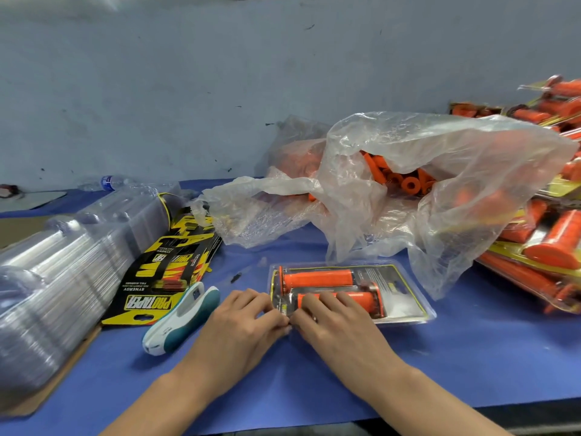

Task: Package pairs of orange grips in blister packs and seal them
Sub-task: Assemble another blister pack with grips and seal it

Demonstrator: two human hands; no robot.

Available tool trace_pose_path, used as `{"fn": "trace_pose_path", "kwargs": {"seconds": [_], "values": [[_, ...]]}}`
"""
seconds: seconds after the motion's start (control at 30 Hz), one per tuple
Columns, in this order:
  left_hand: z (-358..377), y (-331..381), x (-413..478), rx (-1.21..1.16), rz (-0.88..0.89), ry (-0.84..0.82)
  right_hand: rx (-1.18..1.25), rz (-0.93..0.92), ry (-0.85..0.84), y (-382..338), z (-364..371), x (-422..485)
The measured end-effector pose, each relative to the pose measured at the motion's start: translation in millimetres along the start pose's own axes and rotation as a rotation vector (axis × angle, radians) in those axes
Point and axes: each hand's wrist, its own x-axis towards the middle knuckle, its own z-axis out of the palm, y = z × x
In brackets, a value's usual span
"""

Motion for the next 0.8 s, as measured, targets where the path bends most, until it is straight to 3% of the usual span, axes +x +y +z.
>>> {"fn": "trace_pose_path", "kwargs": {"seconds": [0.43,0.8], "values": [[-2.1,-26.6,-13.3,-0.056,-0.03,-0.069,-0.091,-0.052,0.08,42.0,-17.2,-44.1],[-0.2,-56.1,-20.8,-0.133,-0.13,-0.108,0.002,-0.06,0.092,76.8,-14.4,-64.5]]}}
